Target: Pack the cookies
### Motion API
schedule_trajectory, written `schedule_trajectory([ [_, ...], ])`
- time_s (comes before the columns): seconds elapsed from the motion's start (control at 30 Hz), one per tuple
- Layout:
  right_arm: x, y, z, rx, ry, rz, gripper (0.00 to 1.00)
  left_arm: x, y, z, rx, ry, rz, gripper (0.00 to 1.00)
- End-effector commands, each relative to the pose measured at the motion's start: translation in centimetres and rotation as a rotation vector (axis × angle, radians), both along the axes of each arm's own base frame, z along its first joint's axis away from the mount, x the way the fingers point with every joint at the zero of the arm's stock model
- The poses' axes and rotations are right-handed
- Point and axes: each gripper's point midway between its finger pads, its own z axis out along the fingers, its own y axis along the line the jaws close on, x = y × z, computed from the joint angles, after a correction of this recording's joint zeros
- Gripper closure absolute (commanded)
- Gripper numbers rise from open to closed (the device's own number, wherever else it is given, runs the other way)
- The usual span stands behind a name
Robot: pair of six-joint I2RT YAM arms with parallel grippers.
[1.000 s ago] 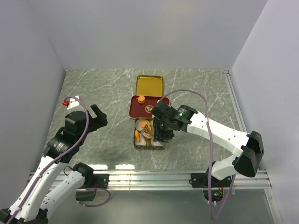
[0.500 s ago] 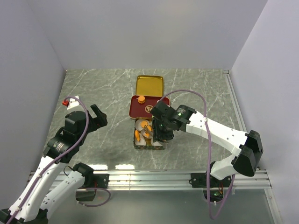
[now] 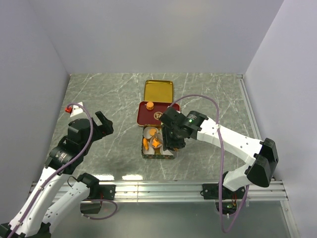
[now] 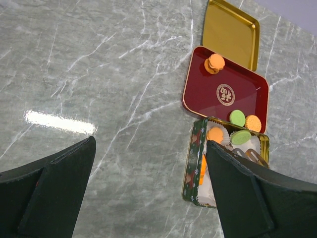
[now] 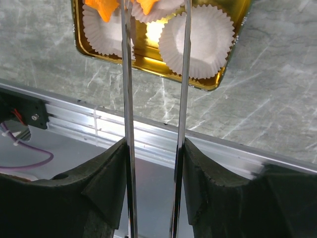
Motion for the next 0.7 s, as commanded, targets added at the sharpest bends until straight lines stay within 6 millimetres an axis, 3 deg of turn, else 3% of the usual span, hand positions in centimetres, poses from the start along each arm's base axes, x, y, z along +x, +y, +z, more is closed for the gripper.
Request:
schedule_trajectory([
  [0.0,1.2,0.5,2.7,0.024,-0.068,-0.012,0.49,0.2,0.0,0.8,-0.013,-0.036,0.007,0.01],
  [0.2,2.2,0.7,4.8,0.018,-0.116,-0.016,0.49,0.2,0.1,0.8,-0.011,-0.034,0.008,0.01],
  [0.37,2.9,0.7,5.3,0.0,-0.133,-0.013,0.49,0.1,0.1,0.8,-0.012,-0.038,0.008,0.01],
  [0.67,6.4,1.4,6.5,-0.044,-0.182,-0.008,0.49,0.2,0.0,0.7,-0.011,-0.033,0.006,0.01],
])
